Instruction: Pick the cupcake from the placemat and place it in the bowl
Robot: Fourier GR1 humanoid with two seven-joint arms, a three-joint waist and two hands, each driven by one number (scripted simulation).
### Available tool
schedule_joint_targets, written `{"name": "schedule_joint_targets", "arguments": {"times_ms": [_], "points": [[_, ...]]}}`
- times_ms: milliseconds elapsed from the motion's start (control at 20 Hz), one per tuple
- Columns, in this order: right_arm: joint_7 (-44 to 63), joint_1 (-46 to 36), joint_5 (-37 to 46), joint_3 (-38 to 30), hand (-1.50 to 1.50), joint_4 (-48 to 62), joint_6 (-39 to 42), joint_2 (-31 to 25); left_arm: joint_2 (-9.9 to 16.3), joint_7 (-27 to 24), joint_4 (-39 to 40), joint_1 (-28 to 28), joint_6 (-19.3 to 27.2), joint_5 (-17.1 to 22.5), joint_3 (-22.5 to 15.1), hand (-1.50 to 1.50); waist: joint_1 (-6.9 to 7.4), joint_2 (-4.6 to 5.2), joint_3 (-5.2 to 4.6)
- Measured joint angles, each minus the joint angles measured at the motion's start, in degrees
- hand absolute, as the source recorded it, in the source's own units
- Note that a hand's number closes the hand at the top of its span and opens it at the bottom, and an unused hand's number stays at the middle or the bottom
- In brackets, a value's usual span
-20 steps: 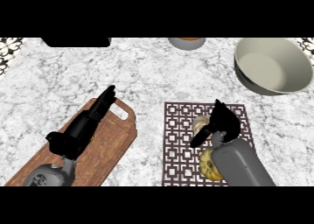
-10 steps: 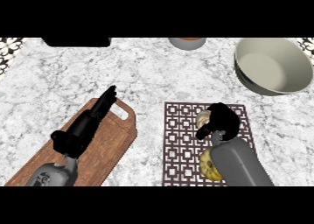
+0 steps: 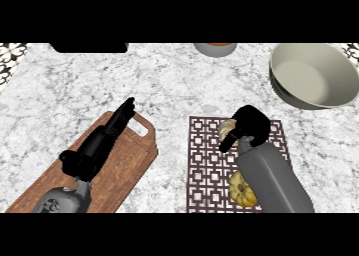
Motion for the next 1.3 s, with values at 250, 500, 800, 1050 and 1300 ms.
{"name": "schedule_joint_targets", "arguments": {"times_ms": [250,500,800,1050,1300], "points": [[-6.74,-14.38,-1.66,-3.11,1.5,11.78,3.74,-2.43,-0.85,-0.24,0.59,-1.34,-0.77,-0.06,-0.55,0.0,1.89,0.67,0.02],[-7.29,-24.65,3.38,-3.27,1.5,23.03,0.81,-4.64,-0.69,-0.55,0.55,-0.97,-1.34,-0.41,-0.54,0.0,2.29,0.73,0.0],[-5.61,-31.76,9.23,-2.89,1.5,24.26,-7.98,-6.72,-1.07,0.32,0.84,-1.41,-1.27,-0.16,0.19,0.0,1.35,0.37,0.0],[-5.22,-35.58,11.4,-5.3,1.5,23.16,-17.46,-8.15,-0.84,1.93,-0.42,-1.73,-1.4,0.06,0.7,0.0,1.13,0.28,0.01],[-6.23,-36.85,11.42,-9.14,1.5,24.6,-22.43,-10.86,-0.91,1.94,-2.14,0.28,-1.54,-0.22,0.67,0.0,0.81,0.16,-0.02]]}}
